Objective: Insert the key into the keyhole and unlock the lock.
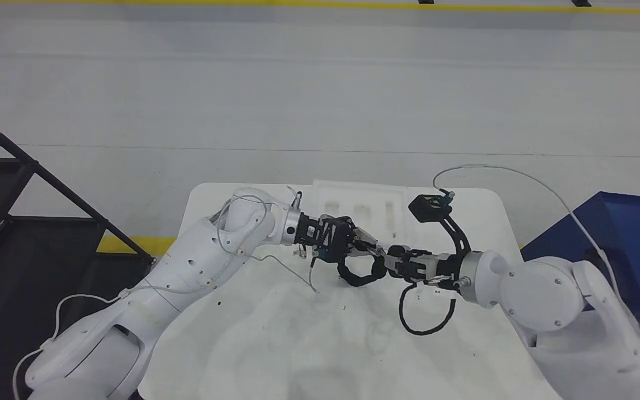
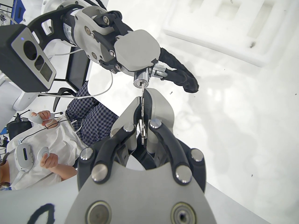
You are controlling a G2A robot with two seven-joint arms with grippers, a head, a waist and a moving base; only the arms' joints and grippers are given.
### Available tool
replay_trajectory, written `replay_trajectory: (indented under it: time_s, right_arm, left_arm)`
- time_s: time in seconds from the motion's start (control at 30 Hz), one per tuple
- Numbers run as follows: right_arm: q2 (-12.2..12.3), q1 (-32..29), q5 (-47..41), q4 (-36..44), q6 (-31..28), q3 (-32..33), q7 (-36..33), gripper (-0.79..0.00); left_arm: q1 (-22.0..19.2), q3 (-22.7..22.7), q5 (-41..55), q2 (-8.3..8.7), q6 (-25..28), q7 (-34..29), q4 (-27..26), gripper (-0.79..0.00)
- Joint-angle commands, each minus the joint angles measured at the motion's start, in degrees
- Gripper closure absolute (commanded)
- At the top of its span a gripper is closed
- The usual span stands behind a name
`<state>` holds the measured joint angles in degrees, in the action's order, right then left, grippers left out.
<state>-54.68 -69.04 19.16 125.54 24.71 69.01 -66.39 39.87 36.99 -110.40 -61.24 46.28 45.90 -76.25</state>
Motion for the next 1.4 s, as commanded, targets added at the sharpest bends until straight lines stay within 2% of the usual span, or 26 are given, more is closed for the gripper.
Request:
replay_trajectory:
  time_s: [0.0, 1.37]
  right_arm:
    - [0.03, 0.03, 0.01, -0.10, 0.00, -0.12, -0.07, 0.000]
    - [0.34, 1.43, -0.94, -1.05, 0.29, -2.19, -0.56, 0.000]
  left_arm:
    - [-0.01, 0.00, -0.05, 0.01, 0.00, 0.18, 0.02, 0.000]
    - [-0.50, -0.30, -2.94, 0.36, -0.22, 2.18, -0.60, 0.000]
